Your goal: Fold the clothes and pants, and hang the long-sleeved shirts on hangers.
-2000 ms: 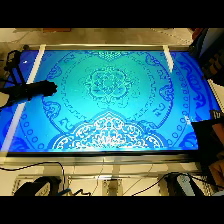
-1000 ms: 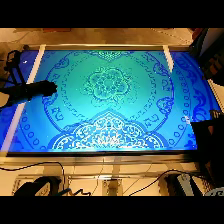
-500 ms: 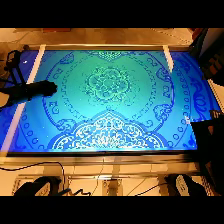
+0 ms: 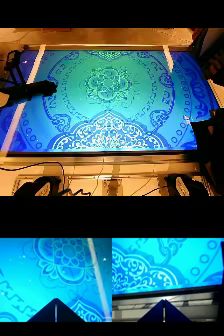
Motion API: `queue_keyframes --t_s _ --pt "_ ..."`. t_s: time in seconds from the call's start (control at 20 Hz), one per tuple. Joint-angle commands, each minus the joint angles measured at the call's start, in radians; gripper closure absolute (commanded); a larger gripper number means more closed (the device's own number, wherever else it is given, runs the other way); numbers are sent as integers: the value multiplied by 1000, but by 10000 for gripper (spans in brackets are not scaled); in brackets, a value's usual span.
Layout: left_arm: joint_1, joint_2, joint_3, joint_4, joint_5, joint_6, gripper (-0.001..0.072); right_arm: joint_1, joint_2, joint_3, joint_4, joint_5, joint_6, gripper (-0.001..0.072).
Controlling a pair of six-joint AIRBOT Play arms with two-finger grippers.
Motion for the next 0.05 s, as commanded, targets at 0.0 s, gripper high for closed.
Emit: queue_keyframes --t_s 0.0 --pt "0 1 0 0 0 0 700 298 1 -175 -102 -93 55 684"
